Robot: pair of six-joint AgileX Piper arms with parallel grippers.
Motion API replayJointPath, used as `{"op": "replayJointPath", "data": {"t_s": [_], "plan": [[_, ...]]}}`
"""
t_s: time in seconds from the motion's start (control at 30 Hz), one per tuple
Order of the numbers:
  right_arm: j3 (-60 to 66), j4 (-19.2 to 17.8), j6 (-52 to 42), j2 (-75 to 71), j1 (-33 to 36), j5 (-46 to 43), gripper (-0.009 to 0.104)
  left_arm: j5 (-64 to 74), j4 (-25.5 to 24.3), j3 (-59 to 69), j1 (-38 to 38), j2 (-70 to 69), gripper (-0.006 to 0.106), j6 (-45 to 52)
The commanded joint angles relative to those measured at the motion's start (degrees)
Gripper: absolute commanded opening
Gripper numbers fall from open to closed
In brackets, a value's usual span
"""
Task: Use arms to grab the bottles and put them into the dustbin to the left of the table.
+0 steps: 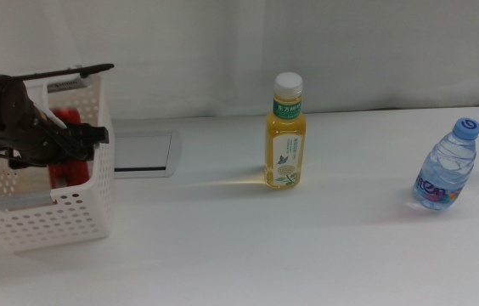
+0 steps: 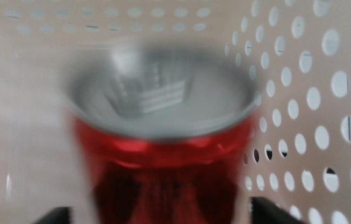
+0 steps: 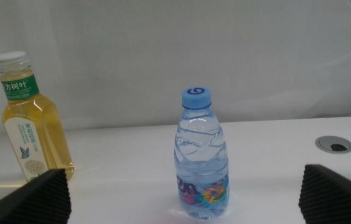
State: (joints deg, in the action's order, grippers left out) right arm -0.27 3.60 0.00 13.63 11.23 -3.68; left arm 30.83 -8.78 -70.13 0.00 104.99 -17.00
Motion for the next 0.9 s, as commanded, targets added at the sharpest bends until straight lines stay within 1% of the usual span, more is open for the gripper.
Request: {"op": "replayJointPath", "data": {"t_s": [0.0, 0.03, 0.07, 0.43, 0.7, 0.87], "plan": [[1.09, -0.13, -0.44, -0.18, -0.38, -0.21, 0.103, -0.87, -0.90, -0.14, 0.06, 0.38, 0.080, -0.41], [1.09, -0.13, -0.44, -0.18, -0.38, -0.21, 0.103, -0.87, -0.90, -0.14, 0.06, 0.23, 0.088, -0.51], [1.09, -0.13, -0.44, -0.18, -0.38, -0.21, 0.103, -0.87, -0.90, -0.14, 0.06, 0.08, 0.093, -0.62], [1.09, -0.44, -0.44, -0.18, -0.38, -0.21, 0.103, -1.62, -1.02, -2.00, 0.06, -5.66, 0.093, -0.54], [1.09, -0.44, -0.44, -0.18, -0.38, -0.21, 0.103, -1.74, -4.39, -4.55, 0.06, -13.76, 0.093, -0.20], [1.09, -0.44, -0.44, -0.18, -0.38, -0.21, 0.103, -0.50, -4.33, -4.45, 0.06, -14.20, 0.093, -0.20]]}}
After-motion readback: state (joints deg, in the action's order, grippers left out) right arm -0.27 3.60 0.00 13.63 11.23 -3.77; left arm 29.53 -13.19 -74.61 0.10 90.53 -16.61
